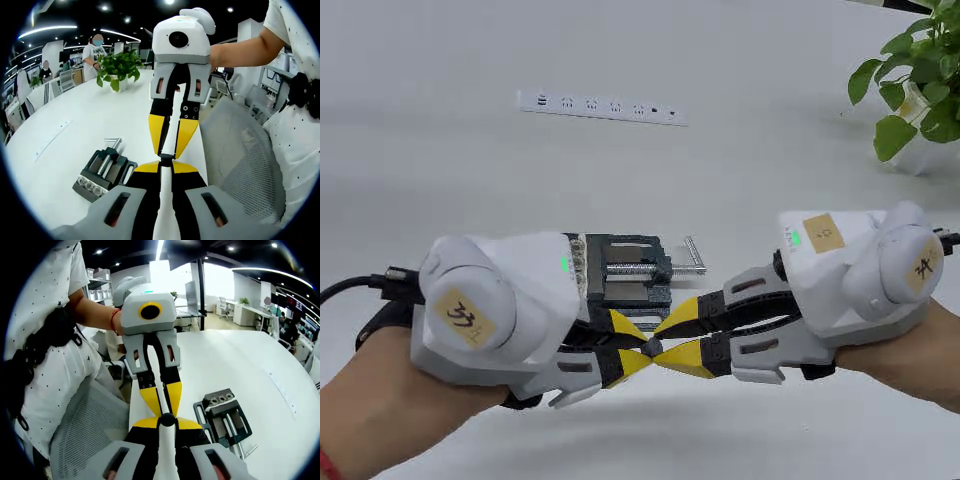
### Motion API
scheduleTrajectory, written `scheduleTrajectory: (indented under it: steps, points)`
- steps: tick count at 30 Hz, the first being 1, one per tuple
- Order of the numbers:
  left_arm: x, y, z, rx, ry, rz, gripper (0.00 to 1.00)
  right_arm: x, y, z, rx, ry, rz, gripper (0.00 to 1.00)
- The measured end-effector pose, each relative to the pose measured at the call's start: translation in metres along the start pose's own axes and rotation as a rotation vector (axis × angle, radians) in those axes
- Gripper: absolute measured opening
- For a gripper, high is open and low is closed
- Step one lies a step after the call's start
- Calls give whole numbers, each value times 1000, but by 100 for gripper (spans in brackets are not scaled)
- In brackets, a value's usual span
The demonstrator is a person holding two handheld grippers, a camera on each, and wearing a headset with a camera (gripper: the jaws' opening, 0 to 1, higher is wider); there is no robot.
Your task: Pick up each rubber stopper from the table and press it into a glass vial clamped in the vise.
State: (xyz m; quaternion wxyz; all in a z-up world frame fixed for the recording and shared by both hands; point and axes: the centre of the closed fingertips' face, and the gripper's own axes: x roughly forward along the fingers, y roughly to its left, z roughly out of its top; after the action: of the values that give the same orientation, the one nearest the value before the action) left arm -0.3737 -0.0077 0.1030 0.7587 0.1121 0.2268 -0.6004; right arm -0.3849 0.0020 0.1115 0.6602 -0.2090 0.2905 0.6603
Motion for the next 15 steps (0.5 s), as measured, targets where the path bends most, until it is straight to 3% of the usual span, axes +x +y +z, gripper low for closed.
scheduleTrajectory:
  steps: [10,15]
  points:
    - [-1,-4,2,18,-7,-3,5,3,0,0,5,12,11,6]
    - [-3,-3,0,10,-13,7,15,3,-3,4,7,14,14,6]
